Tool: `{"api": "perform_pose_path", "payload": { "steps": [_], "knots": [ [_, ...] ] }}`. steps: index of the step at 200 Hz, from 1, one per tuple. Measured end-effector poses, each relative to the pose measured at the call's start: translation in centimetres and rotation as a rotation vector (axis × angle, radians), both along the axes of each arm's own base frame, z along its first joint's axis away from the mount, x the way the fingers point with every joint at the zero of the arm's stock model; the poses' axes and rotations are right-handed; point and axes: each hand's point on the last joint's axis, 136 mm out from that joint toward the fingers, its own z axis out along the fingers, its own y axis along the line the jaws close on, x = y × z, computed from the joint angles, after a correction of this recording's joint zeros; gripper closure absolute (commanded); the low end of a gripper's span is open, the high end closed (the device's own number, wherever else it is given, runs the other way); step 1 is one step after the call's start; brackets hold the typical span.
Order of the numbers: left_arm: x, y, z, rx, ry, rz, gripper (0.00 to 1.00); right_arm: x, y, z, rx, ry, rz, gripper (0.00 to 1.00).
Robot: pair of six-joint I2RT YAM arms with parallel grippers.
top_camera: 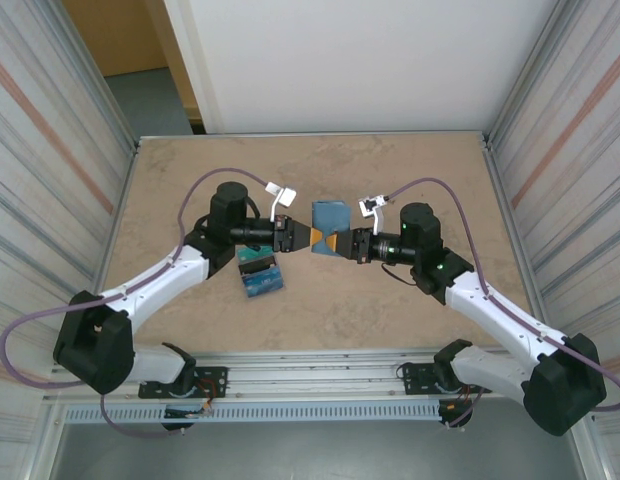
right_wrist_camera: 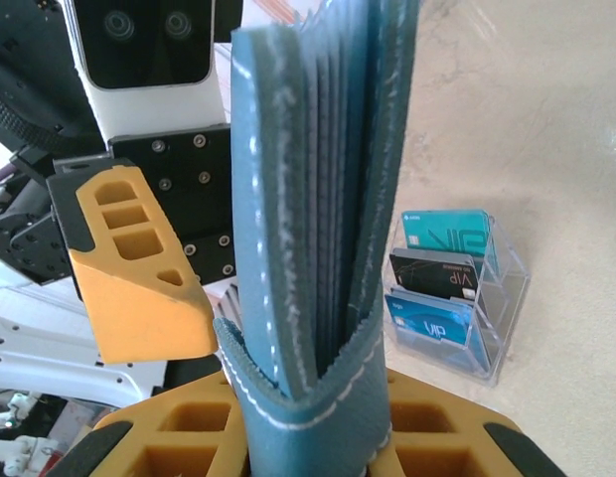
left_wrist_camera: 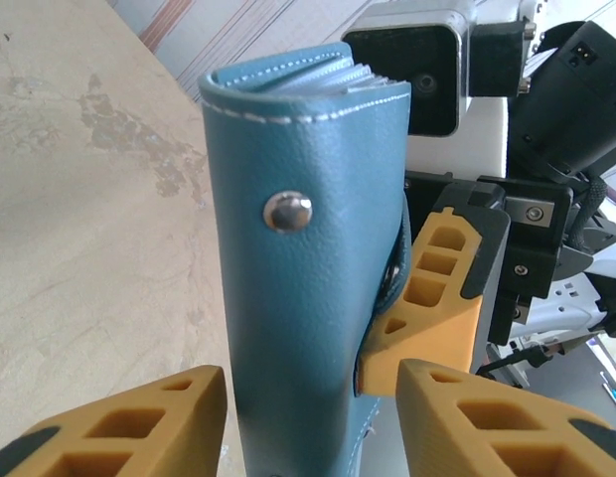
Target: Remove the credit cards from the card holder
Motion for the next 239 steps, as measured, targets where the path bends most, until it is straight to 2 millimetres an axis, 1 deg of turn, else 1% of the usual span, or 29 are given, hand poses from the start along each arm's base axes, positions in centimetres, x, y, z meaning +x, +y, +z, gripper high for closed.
{"api": "perform_pose_path", "payload": {
  "steps": [24, 37, 49, 60, 73, 84, 102, 117, 149, 215, 230, 239],
  "knots": [
    [0.0, 0.0, 0.0, -0.007, 0.000, 0.001, 0.59, 0.0, 0.0, 0.1, 0.009, 0.009, -0.003, 0.76],
    [-0.1, -0.1, 0.1, -0.015, -0.001, -0.001, 0.66, 0.1, 0.1, 0.3, 0.016, 0.009, -0.004, 0.74],
    [0.0, -0.1, 0.2, -0.020, -0.002, 0.000, 0.74, 0.1, 0.1, 0.6, 0.025, 0.004, -0.002, 0.70],
    [0.0, -0.1, 0.3, -0.025, 0.004, 0.001, 0.80, 0.1, 0.1, 0.6, 0.026, 0.001, -0.002, 0.64],
    [0.0, -0.1, 0.5, -0.033, 0.005, -0.001, 0.83, 0.1, 0.0, 0.5, 0.021, 0.001, -0.007, 0.48],
    [-0.1, -0.3, 0.6, -0.036, 0.010, -0.003, 0.87, 0.1, -0.1, 0.6, 0.016, -0.007, -0.010, 0.40],
    [-0.1, -0.4, 0.5, -0.038, 0.019, -0.004, 0.90, -0.1, -0.5, 1.1, 0.013, -0.040, -0.013, 0.31],
    [0.0, -0.4, 0.5, -0.042, 0.022, -0.005, 0.91, -0.2, -1.2, 1.9, 0.022, -0.064, -0.027, 0.27],
    [-0.2, -0.5, 1.1, -0.060, 0.023, -0.020, 0.93, 0.0, -2.2, 3.0, 0.030, -0.103, -0.039, 0.25],
    [-0.9, -0.8, 2.1, -0.078, 0.013, -0.066, 0.96, 0.1, -2.6, 3.7, 0.024, -0.141, -0.018, 0.24],
    [-1.6, -0.9, 2.0, -0.078, 0.026, -0.103, 0.96, 0.7, -3.0, 4.1, 0.016, -0.160, -0.040, 0.23],
    [-2.0, -1.0, 1.9, -0.075, 0.038, -0.119, 0.97, 1.1, -3.2, 4.4, 0.011, -0.174, -0.055, 0.21]
  ]
}}
